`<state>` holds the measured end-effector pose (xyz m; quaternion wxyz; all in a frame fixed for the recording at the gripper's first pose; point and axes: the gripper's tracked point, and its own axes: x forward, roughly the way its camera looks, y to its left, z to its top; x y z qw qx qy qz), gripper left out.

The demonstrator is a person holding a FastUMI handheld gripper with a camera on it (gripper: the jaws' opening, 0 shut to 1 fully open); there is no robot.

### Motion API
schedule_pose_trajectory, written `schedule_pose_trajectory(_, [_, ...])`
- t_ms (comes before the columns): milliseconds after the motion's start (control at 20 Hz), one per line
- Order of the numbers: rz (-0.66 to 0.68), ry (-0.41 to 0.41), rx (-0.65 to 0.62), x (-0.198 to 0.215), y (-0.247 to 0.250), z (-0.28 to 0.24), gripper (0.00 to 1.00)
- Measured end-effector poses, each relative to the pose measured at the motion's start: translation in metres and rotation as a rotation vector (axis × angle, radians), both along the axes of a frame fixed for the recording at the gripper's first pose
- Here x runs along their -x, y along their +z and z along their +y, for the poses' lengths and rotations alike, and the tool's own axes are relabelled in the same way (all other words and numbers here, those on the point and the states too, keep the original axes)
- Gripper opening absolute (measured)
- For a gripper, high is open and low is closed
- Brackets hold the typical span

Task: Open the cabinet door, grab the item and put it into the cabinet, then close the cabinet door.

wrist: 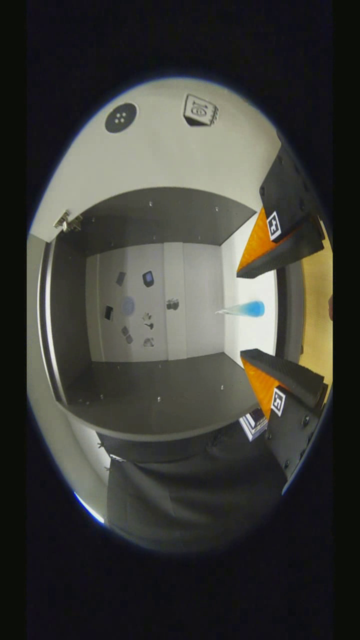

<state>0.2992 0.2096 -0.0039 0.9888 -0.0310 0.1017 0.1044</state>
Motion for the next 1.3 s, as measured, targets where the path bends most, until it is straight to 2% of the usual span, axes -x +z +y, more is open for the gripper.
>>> schedule_pose_trajectory(200, [-0.104,0.038,0.02,0.082,0.044,-0.017,0.91])
schedule_pose_trajectory(450, [-0.138,0.122,-0.022,0.187,0.078,-0.057,0.9])
schedule_pose_trajectory(650, [-0.175,0.097,-0.002,0.243,0.091,-0.12,0.9])
schedule_pose_trajectory(1000, [-0.246,0.099,0.032,0.322,0.113,-0.205,0.92])
schedule_pose_trajectory(1150, [-0.273,0.045,0.059,0.338,0.122,-0.247,0.94])
schedule_pose_trajectory(1300, [-0.278,-0.03,0.082,0.333,0.121,-0.288,0.95])
